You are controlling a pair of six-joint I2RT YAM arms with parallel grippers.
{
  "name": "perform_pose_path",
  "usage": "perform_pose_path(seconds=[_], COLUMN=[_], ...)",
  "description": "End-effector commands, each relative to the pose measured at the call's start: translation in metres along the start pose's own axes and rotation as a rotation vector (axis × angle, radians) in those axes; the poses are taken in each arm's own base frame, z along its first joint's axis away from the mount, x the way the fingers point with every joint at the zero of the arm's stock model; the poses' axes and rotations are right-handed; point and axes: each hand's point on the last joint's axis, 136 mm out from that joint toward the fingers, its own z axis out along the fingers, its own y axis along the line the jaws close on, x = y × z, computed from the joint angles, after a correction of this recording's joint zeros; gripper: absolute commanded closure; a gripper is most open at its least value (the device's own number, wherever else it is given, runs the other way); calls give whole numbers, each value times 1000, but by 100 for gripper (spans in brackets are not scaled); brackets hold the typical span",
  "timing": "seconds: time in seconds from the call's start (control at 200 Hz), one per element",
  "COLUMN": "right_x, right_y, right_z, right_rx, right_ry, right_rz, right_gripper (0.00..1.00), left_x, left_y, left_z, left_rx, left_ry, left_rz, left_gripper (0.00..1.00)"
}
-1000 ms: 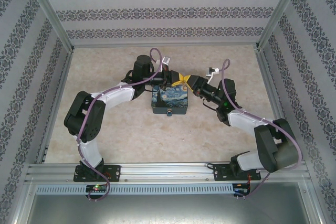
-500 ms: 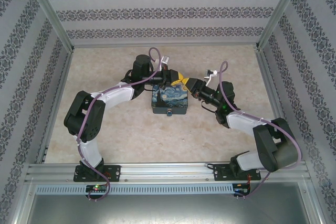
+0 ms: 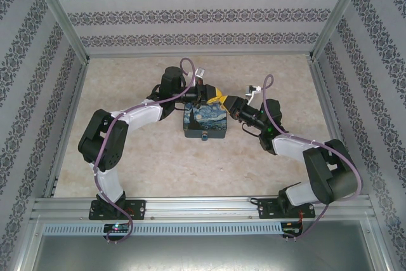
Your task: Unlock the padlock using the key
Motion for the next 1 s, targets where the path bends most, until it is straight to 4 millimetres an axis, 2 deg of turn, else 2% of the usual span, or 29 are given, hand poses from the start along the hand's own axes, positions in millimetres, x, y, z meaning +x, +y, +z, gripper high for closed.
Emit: perform_pose_path(seconds=[0.0, 0.25, 0.61, 0.899, 0.999], right_x=[-3, -5, -7, -9, -9], right_y=[14, 13, 11, 13, 13], right_z=[6, 9, 10, 10, 8], right_rx=[-47, -45, -41, -47, -45], right_ry=[-7, -11, -16, -21, -23], right_rz=[-31, -21, -9, -4, -3], right_gripper=[74, 78, 100, 100, 100], left_x=[-7, -5, -2, -1, -2], left_y=[-3, -2, -1, -3, -5], left_z=[-3, -3, -5, -7, -9], left_rx=[22, 24, 24, 29, 20], left_ry=[-15, -10, -12, -15, -31], left_rz=[23, 28, 28, 33, 34], left_gripper=[100, 100, 100, 100, 65])
